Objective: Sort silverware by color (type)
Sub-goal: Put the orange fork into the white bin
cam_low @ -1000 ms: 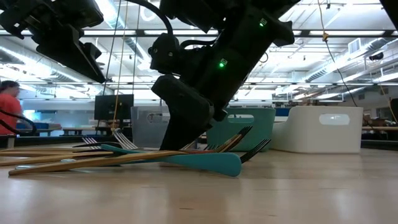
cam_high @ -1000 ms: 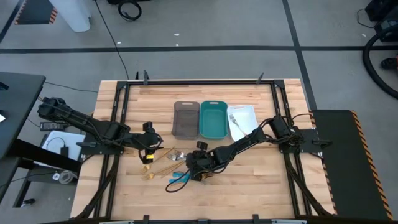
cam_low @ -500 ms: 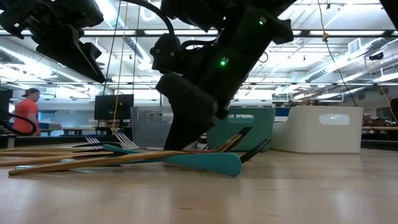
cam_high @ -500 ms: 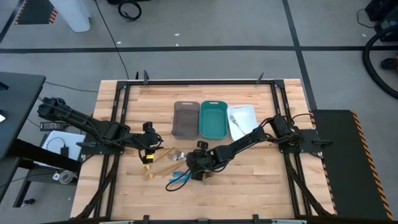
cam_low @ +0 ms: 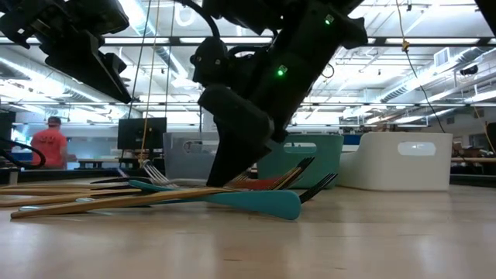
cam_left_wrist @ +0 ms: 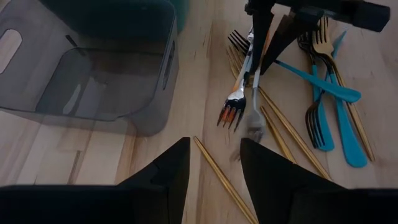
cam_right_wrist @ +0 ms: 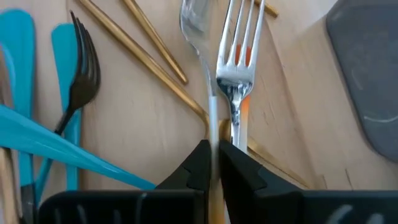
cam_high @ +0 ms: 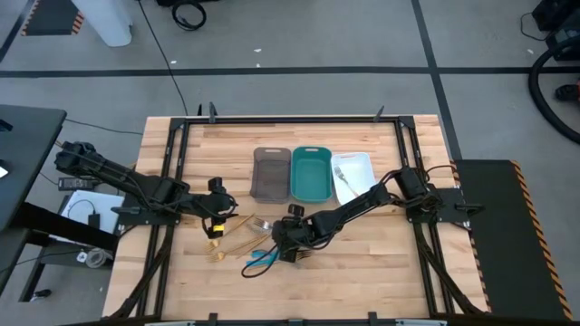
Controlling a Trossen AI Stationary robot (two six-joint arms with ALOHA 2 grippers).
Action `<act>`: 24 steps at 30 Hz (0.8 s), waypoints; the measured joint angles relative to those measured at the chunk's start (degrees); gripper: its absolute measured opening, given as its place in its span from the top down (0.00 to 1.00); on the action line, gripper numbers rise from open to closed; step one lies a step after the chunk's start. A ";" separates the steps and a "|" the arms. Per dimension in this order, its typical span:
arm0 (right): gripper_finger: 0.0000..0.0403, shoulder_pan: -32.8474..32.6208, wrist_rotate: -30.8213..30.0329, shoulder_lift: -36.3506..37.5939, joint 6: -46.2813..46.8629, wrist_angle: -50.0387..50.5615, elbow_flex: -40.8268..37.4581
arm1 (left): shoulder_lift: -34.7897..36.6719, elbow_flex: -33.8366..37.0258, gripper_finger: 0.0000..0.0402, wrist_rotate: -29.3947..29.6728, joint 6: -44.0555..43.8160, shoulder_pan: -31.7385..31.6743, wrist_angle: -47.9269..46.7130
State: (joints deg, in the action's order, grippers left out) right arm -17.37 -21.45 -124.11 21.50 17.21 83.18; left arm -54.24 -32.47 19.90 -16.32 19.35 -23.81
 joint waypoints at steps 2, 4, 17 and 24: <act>0.91 0.00 -0.09 0.28 0.00 0.31 0.00 | -0.02 0.00 0.63 0.00 0.02 0.00 -0.02; 0.92 0.00 -0.05 0.38 0.00 0.37 0.00 | -0.02 0.00 0.63 -0.02 0.00 -0.02 -0.02; 0.94 0.00 -0.40 1.37 -0.18 1.74 0.03 | -0.02 0.00 0.63 0.00 0.11 0.00 -0.04; 0.95 -0.02 -1.37 1.57 -0.19 2.17 0.04 | -0.02 0.00 0.63 -0.02 0.13 0.00 -0.04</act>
State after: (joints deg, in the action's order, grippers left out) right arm -17.39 -22.82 -122.54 21.31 19.37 83.22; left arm -54.26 -32.47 19.88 -16.19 19.35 -23.86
